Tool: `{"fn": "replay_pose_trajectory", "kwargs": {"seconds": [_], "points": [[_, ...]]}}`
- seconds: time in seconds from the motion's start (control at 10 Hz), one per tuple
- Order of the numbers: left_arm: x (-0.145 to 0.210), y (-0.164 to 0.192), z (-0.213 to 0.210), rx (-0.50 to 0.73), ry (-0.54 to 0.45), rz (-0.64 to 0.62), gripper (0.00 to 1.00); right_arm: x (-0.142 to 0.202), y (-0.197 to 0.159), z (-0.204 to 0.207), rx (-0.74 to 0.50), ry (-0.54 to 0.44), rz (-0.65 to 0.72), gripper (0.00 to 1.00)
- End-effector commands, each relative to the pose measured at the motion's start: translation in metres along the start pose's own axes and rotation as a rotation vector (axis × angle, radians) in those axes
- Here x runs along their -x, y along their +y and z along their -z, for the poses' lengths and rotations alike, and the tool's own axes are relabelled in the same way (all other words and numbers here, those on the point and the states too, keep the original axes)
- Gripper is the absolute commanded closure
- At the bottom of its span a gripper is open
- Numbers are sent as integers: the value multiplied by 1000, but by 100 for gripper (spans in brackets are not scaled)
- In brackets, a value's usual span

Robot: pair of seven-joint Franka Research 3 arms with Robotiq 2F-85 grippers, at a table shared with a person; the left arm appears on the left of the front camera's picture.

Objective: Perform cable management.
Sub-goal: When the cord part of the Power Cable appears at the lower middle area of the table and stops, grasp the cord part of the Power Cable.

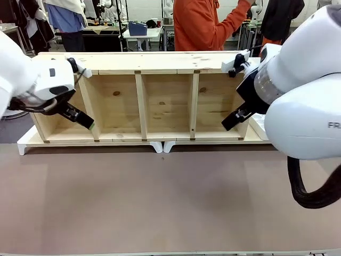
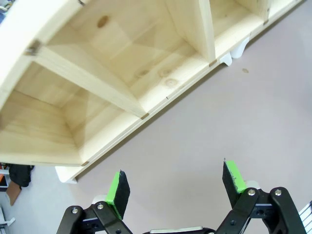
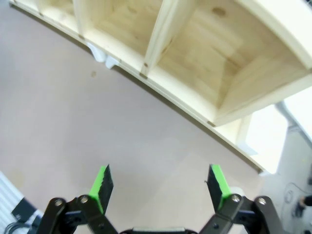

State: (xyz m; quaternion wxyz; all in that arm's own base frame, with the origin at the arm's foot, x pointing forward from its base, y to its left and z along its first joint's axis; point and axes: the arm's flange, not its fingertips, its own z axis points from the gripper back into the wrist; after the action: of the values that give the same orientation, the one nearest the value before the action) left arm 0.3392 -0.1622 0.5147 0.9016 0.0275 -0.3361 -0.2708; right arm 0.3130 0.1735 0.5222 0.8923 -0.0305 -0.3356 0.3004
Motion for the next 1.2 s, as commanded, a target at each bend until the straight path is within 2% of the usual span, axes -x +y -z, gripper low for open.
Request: {"fn": "replay_pose_trajectory", "kwargs": {"seconds": [0.0, 0.4, 0.6, 0.7, 0.8, 1.1], "points": [[116, -27, -20, -73, -24, -22, 0, 84, 19, -18, 64, -22, 25, 0], [151, -26, -39, -123, -78, -66, 0, 115, 20, -42, 120, -76, 70, 0], [167, -19, -25, -141, -134, -112, 0, 135, 14, -35, 119, -112, 122, 0], [175, -7, -8, -108, -164, -135, 0, 142, 7, -22, 98, -138, 135, 0], [0, 2, -75, -90, -85, -69, 0, 7, -4, -84, 97, -93, 80, 0], [0, 2, -75, -90, -85, -69, 0, 7, -4, -84, 97, -93, 80, 0]]}}
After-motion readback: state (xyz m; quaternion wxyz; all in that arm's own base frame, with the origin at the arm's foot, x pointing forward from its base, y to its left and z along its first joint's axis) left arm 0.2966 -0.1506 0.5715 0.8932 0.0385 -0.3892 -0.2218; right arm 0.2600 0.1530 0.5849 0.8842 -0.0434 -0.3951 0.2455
